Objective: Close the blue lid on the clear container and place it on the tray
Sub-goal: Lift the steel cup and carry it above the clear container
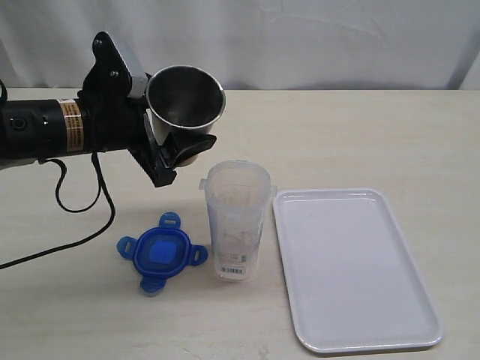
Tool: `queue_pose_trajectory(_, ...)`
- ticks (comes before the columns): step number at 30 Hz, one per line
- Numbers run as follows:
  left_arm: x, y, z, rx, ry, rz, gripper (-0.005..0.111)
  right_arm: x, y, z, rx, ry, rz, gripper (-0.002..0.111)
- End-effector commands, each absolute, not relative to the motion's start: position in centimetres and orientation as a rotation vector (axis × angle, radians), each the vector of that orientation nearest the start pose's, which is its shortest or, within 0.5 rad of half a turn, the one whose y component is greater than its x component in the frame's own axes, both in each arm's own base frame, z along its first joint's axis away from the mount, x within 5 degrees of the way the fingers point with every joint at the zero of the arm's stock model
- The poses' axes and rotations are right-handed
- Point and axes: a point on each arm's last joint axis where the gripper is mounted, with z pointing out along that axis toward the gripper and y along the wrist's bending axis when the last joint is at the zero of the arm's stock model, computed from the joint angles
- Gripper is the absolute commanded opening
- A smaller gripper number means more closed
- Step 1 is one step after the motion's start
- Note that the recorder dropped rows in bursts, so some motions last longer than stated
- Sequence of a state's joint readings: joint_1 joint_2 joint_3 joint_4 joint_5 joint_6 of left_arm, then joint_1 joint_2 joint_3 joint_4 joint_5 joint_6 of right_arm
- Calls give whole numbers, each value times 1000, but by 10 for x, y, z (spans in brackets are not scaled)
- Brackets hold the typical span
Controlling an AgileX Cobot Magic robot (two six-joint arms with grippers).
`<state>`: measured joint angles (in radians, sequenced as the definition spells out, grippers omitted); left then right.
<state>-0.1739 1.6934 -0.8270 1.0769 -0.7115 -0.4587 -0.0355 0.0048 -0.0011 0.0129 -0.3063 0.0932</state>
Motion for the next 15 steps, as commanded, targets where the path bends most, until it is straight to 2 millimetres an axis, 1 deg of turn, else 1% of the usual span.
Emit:
queue_pose_trajectory(1, 325, -109, 227, 829, 1605, -448, 0, 50, -2, 239, 85, 1187, 63, 4)
queue_pose_trajectory(4, 326, -110, 230, 781, 1598, -486, 0, 50, -2, 239, 85, 1187, 63, 4)
queue_pose_trajectory(12, 326, -110, 233, 749, 1575, -513, 0, 50, -2, 239, 85, 1187, 63, 4)
queue_pose_trajectory(15, 328, -108, 235, 649, 1595, -551, 0, 50, -2, 239, 85, 1187, 63, 4)
